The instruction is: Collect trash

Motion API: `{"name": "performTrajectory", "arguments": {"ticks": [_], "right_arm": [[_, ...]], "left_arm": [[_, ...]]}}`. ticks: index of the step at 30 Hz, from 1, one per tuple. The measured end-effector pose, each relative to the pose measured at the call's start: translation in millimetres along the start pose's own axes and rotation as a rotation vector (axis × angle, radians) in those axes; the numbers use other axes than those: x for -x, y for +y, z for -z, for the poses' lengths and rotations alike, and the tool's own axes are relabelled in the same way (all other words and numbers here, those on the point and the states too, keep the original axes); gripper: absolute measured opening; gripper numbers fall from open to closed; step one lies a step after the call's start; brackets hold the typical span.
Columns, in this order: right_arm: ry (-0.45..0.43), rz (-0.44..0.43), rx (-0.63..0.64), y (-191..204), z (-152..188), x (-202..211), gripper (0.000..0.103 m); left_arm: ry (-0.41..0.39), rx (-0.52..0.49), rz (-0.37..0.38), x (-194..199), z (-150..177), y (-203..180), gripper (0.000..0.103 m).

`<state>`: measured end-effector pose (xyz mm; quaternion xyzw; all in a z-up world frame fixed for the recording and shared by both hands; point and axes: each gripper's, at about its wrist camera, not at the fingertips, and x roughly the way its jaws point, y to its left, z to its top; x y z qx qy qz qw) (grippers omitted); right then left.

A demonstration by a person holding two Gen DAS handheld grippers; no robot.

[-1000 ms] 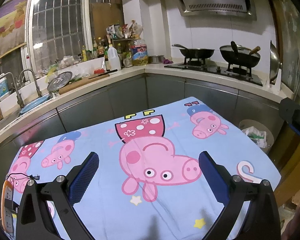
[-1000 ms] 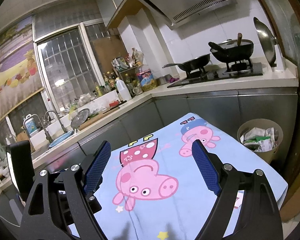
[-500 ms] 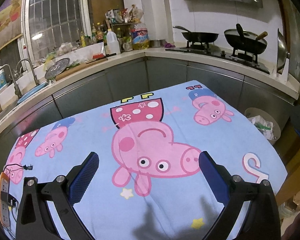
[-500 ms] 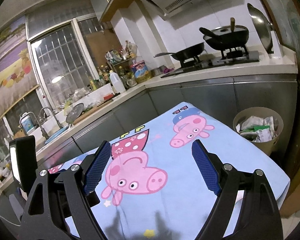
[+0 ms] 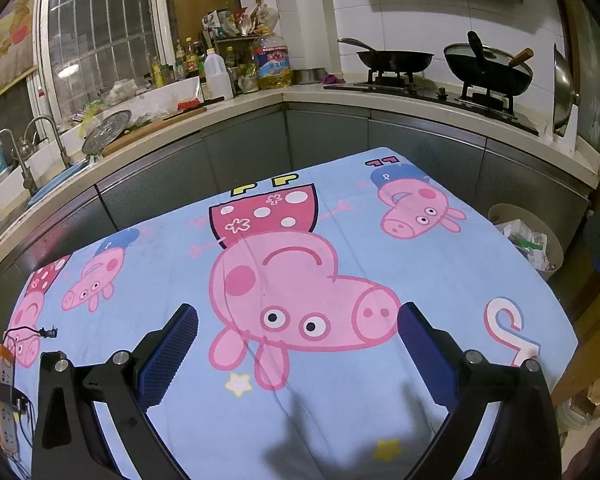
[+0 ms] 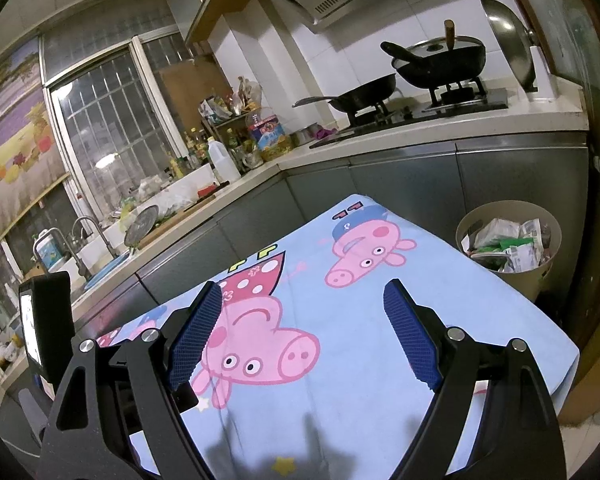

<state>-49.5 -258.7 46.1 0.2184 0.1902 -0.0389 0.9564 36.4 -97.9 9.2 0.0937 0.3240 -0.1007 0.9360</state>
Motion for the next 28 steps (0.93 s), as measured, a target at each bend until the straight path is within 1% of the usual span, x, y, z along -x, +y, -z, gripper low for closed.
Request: {"name": "performTrajectory", "arguments": {"ticks": [13,19,28], "right_arm": [[-0.002,-0.002,0.012,4,4,2,0.082],[-0.002,-0.004,0.014,6,4,3,0.082],[-0.002,-0.004,0.014,6,4,3,0.082]], "left_arm": [[-0.012,0.011,-0.007,3,4,4,0.099],[-0.053,0.004,0.011,15,5,5,0.099],[-0.057,0.004,0.022,18,4,3,0.099]]}}
